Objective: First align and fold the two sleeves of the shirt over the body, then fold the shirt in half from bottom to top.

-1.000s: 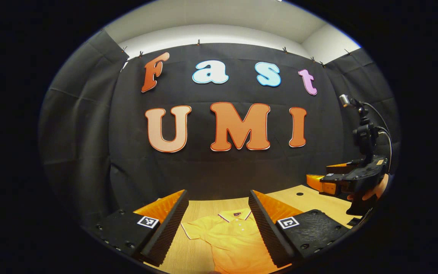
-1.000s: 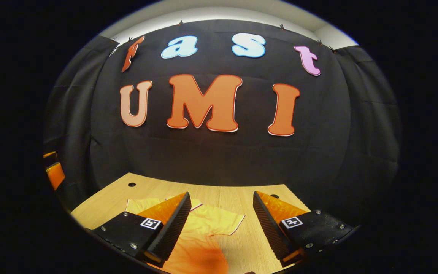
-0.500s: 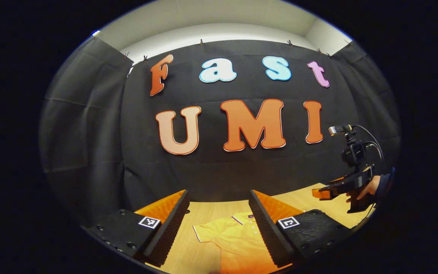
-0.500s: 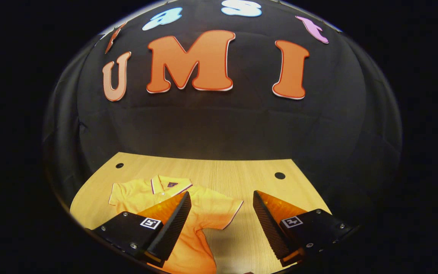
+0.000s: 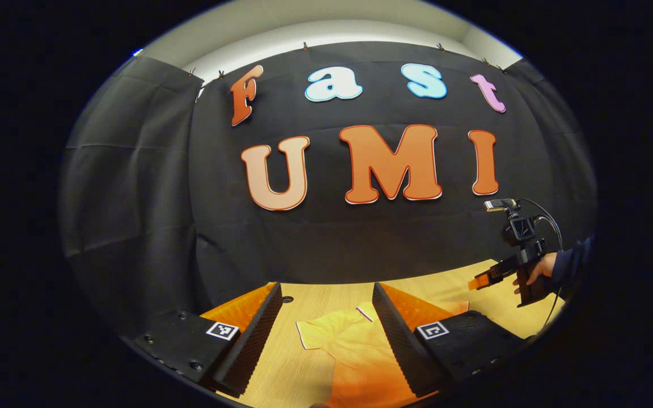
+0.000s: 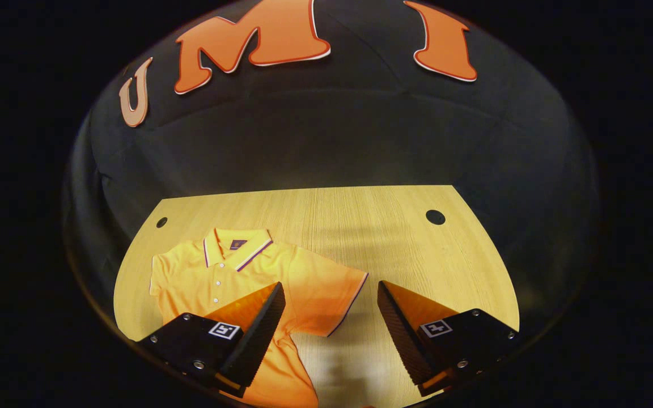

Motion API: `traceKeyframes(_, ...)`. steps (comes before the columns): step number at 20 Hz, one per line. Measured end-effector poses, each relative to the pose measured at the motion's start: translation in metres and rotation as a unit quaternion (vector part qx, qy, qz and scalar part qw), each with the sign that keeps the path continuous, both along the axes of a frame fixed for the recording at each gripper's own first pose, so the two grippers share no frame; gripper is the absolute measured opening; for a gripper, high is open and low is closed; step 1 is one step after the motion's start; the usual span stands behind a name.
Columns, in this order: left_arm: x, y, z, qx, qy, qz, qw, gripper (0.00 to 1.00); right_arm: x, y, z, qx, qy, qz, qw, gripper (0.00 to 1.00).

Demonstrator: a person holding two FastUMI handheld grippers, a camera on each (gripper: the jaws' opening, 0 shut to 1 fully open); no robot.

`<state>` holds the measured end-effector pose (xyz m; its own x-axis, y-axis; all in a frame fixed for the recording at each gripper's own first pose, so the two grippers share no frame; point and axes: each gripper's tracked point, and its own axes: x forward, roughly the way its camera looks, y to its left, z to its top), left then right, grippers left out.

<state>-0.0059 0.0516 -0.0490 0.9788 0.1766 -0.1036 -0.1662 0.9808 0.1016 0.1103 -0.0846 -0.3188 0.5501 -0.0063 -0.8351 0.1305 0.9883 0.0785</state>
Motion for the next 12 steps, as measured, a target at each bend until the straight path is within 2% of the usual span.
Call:
traceKeyframes(4, -0.002, -0.007, -0.015, 0.0, 0.027, 0.005, 1.0, 0.98, -0.001, 0.005, -0.031, 0.043, 0.068, 0.019, 0.997, 0.98)
traceKeyframes(7, -0.007, -0.008, -0.03, -0.015, 0.048, 0.019, 0.999, 0.98, 0.001, -0.006, -0.061, 0.029, 0.112, 0.024, 0.993, 0.94)
traceKeyframes(8, -0.009, -0.006, -0.033, -0.015, 0.052, 0.029, 0.998, 0.98, 0.0, -0.005, -0.069, 0.032, 0.13, 0.023, 0.991, 0.87)
traceKeyframes(9, -0.01, -0.005, -0.034, -0.015, 0.056, 0.035, 0.998, 0.98, 0.0, -0.005, -0.076, 0.041, 0.147, 0.018, 0.988, 0.94)
traceKeyframes(12, -0.015, -0.009, -0.043, -0.018, 0.072, 0.045, 0.996, 0.98, -0.001, -0.005, -0.097, 0.067, 0.198, 0.004, 0.978, 0.94)
